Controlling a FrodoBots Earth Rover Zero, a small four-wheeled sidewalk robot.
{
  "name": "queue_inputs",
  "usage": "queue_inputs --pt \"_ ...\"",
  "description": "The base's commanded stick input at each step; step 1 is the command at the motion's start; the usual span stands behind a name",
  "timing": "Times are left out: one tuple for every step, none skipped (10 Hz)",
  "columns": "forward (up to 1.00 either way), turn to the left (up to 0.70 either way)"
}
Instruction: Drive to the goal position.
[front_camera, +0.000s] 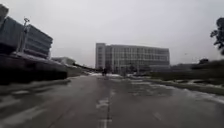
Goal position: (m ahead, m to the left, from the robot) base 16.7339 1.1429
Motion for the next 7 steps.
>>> queue_inputs --pt "1.00 0.00" --pt "1.00 0.00" --pt "1.00 0.00" --pt "1.00 0.00" --pt "1.00 0.00" --pt "1.00 0.00" --pt "1.00 0.00"
